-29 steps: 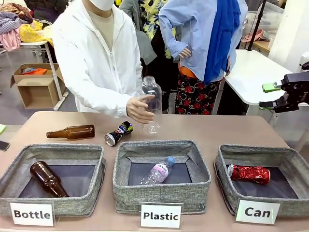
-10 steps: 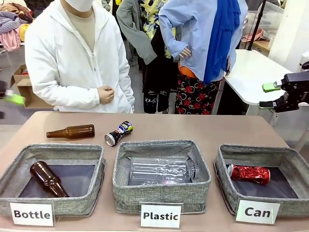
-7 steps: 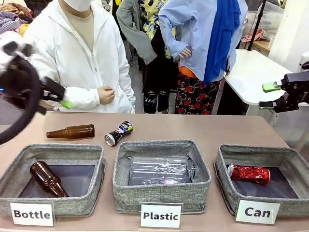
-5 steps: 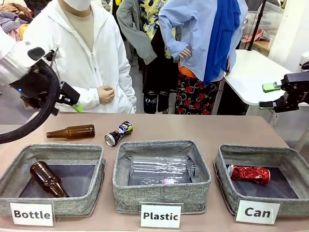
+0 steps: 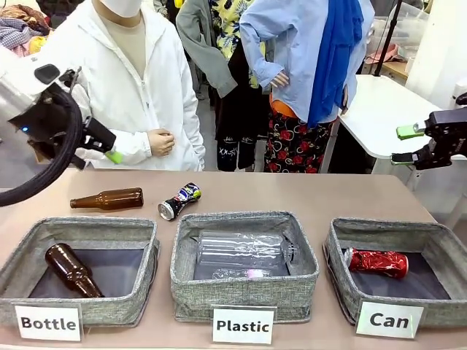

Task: Sort the can waste into the basket.
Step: Pick up the can waste from the table and place it in the right Fabric basket.

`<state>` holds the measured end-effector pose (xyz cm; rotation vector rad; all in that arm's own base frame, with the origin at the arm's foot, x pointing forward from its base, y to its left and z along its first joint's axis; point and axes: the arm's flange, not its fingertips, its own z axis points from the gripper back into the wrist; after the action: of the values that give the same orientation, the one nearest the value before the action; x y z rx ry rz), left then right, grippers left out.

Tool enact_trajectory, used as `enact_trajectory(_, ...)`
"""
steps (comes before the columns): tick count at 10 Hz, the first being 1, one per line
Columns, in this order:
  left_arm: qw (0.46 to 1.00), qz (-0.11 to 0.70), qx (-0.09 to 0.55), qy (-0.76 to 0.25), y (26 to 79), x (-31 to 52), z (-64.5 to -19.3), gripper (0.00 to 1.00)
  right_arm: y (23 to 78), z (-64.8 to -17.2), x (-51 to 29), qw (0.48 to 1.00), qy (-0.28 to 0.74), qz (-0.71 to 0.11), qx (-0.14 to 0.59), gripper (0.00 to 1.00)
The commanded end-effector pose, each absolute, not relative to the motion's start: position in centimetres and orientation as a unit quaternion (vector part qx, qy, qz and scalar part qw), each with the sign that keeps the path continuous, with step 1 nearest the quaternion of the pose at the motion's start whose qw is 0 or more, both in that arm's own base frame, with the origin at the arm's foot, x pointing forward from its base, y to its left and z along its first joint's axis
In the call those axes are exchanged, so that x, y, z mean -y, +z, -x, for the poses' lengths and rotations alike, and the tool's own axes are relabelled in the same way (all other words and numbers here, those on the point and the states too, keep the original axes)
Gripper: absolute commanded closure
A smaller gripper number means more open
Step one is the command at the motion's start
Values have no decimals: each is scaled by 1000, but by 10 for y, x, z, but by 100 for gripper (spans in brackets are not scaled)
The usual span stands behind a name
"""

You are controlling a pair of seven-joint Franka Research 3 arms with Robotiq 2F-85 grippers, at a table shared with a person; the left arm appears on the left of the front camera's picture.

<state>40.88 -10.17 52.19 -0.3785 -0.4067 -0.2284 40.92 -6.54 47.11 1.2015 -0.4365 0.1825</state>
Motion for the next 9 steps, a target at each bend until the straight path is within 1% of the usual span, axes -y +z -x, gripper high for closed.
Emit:
enact_trajectory(1,939,179,237,-172,531,119,-455,0,472,-409,67,798,94,-557,209,0)
enact_trajectory(2,933,182,240,-196,528,130,-470,0,472,-409,67,798,94,-557,209,0)
enact_trajectory(3,931,187,223,-219,522,142,-487,0,472,-409,67,798,94,-557,209,0)
enact_trajectory(4,942,172,197,-211,516,149,-500,0,472,-409,67,798,94,-557,209,0)
enact_trajectory(5,938,187,177,-234,524,127,-487,0,472,-409,67,798,94,-557,209,0)
enact_trajectory(6,931,212,178,-236,537,88,-463,0,472,-409,67,798,94,-557,209,0)
enact_trajectory(7,926,238,197,-218,542,48,-431,0,472,-409,67,798,94,-557,209,0)
enact_trajectory(8,921,268,222,-177,538,8,-393,0,472,-409,67,798,94,-557,209,0)
enact_trajectory(9,916,290,246,-128,532,-26,-365,0,472,-409,67,798,94,-557,209,0)
